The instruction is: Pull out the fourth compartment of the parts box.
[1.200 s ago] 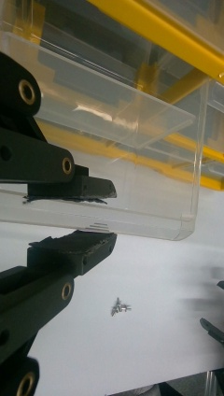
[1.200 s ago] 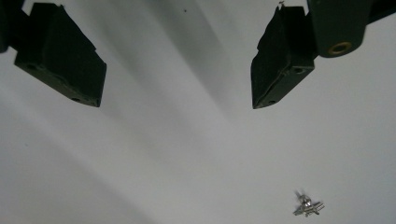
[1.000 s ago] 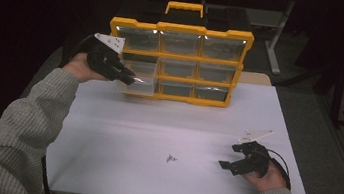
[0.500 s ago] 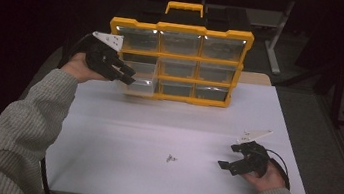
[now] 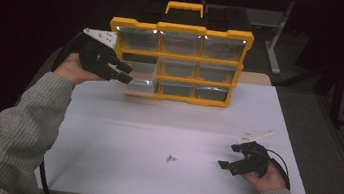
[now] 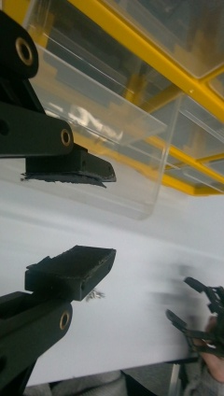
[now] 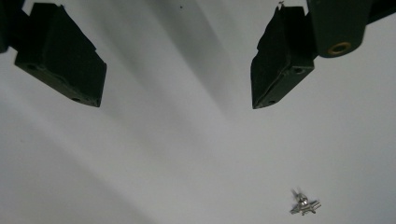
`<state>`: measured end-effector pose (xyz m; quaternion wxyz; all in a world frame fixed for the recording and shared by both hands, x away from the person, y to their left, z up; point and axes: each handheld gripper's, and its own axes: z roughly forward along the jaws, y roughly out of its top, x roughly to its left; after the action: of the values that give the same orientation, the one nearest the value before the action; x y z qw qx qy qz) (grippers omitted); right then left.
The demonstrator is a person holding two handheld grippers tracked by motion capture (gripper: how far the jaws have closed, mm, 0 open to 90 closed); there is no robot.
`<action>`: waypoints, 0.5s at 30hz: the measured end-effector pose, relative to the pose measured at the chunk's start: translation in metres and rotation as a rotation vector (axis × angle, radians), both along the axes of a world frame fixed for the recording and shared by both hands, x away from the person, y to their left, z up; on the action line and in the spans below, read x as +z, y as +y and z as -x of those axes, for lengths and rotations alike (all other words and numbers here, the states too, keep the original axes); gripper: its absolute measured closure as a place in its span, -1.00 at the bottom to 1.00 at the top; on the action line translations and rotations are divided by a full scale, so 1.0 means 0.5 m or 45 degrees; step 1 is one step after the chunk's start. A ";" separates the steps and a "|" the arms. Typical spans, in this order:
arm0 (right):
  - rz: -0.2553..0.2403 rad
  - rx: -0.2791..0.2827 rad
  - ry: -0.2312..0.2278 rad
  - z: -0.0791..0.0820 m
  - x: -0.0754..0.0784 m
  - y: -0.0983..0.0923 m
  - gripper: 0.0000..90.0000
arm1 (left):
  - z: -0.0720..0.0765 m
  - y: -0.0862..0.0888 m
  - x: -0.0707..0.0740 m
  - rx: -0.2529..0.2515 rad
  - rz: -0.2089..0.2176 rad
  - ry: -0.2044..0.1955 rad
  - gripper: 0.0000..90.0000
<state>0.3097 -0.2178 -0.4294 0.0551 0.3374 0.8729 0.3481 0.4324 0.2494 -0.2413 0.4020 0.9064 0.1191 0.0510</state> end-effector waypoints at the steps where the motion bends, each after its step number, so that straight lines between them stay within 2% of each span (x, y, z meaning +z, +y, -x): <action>1: -0.001 0.002 -0.001 0.000 0.000 0.000 -0.61 | 0.004 0.001 0.000 0.009 -0.002 0.000 0.24; 4: -0.002 0.015 -0.014 0.000 0.000 -0.001 -0.61 | 0.018 0.005 0.001 0.025 -0.010 0.007 0.21; 7: -0.005 0.020 -0.014 0.001 0.001 0.000 -0.61 | 0.036 0.013 0.006 0.032 0.023 -0.016 0.20; 15: -0.009 0.020 -0.014 0.003 0.003 0.005 -0.61 | 0.079 0.025 0.006 0.062 0.023 -0.033 0.14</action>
<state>0.3082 -0.2153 -0.4278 0.0561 0.3288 0.8740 0.3534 0.3927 0.2620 -0.2385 0.4104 0.8988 0.1365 0.0716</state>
